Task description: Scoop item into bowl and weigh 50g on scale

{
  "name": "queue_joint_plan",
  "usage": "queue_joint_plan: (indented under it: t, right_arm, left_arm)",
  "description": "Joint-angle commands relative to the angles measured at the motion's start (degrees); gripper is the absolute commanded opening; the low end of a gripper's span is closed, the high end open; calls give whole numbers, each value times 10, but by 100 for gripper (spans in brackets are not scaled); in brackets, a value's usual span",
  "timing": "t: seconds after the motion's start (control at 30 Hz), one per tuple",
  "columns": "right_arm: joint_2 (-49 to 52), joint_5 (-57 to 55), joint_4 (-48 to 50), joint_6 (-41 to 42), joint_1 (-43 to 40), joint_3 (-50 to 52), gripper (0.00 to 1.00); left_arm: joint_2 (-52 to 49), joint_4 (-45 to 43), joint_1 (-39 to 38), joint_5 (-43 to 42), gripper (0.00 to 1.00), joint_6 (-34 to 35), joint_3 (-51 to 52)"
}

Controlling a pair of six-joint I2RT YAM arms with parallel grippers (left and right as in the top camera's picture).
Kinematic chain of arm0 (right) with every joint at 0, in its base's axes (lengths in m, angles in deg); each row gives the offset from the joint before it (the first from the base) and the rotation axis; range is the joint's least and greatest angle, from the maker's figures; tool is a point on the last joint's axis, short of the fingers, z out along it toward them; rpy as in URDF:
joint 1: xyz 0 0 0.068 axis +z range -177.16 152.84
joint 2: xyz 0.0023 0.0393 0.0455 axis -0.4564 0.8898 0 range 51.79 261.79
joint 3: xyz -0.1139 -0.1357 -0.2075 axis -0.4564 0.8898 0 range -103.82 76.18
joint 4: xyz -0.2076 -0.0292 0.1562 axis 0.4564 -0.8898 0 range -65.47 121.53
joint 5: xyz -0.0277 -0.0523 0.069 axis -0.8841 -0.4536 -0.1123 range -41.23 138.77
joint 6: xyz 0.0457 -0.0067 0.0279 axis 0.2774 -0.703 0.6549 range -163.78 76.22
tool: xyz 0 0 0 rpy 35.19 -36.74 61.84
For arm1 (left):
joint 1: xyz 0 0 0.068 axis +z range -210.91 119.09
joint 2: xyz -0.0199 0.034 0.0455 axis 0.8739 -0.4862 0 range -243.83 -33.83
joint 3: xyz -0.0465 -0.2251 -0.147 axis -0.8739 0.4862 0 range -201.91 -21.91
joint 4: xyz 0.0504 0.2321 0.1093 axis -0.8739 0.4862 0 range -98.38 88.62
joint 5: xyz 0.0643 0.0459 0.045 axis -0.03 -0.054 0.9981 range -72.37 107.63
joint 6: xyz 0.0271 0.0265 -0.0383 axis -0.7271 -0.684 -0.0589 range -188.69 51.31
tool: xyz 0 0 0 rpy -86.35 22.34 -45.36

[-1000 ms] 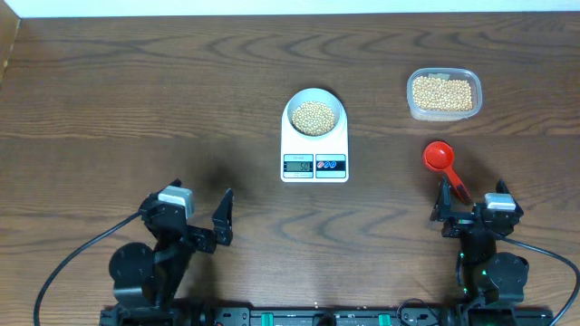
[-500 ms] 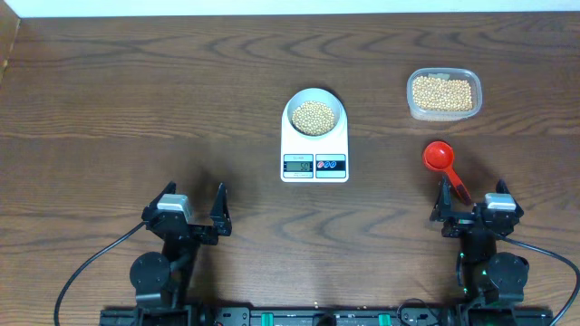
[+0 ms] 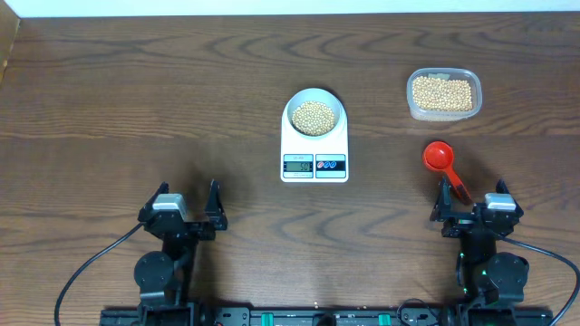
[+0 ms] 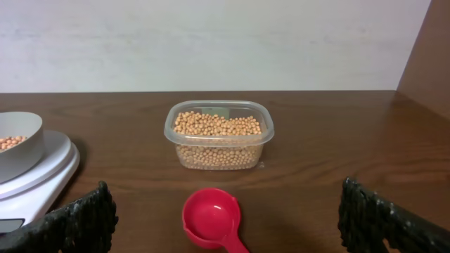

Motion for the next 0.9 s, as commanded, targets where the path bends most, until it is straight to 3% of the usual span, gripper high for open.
queue_joint_plan:
  t: [0.0,0.3,0.87]
  right_arm:
    - [-3,-4,-2,6,5,1,99]
    - [-3,-4,-2,6,5,1,99]
    - [-3,-5,-2,6,5,1,99]
  left_arm:
    - [5,14,3,39,99,50,17]
    - [5,15,-9,37,99,-5,17]
    - [5,13,-8,37,99,-4,17]
